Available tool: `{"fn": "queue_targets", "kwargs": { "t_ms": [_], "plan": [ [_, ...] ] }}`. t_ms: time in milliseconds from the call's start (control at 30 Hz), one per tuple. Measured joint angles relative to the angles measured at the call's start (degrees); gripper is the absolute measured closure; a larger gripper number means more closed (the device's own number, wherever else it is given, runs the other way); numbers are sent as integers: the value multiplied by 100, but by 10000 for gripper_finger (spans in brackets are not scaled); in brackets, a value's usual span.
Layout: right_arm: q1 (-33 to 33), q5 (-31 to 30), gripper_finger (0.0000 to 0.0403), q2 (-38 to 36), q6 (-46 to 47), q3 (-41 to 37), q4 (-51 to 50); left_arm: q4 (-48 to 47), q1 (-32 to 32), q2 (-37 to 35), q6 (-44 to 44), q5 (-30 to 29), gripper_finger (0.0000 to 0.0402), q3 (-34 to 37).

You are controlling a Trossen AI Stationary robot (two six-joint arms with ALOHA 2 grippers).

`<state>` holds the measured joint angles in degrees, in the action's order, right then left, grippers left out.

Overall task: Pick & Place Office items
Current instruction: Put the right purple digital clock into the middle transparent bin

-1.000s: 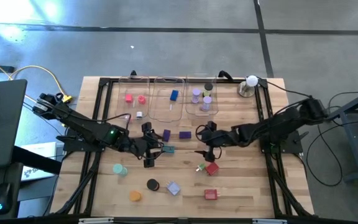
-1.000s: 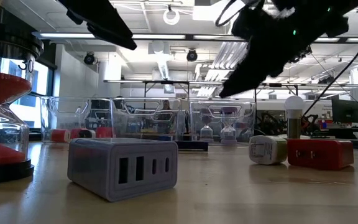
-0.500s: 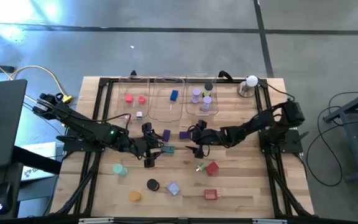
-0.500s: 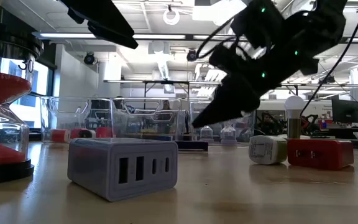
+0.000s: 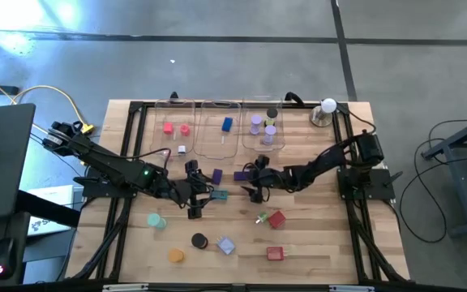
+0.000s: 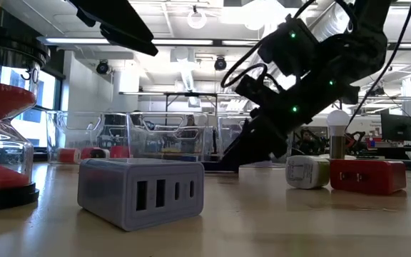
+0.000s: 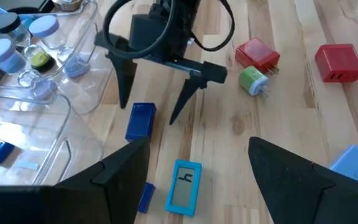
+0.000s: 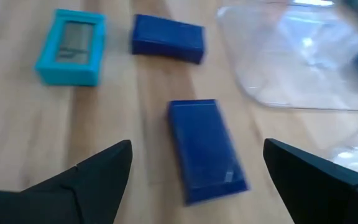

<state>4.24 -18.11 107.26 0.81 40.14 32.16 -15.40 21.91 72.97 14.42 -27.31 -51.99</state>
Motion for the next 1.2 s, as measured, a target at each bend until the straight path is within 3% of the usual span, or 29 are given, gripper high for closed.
{"fn": "queue_targets", "kwargs": {
  "t_ms": [300,467,967,1067,1200],
  "plan": [
    [-357,500,50,2,417,0,-295,1,0,0,-1,2,137,2],
    [-409,1240,50,2,427,7,-403,1,0,0,-2,4,137,0],
    [-359,1122,53,0,399,9,-484,3,0,0,-56,9,137,0],
    [-359,1130,71,0,285,8,-464,3,0,0,-66,10,137,0],
    [-355,1154,126,0,217,4,-404,1,0,0,-66,9,137,0]
  ]
}}
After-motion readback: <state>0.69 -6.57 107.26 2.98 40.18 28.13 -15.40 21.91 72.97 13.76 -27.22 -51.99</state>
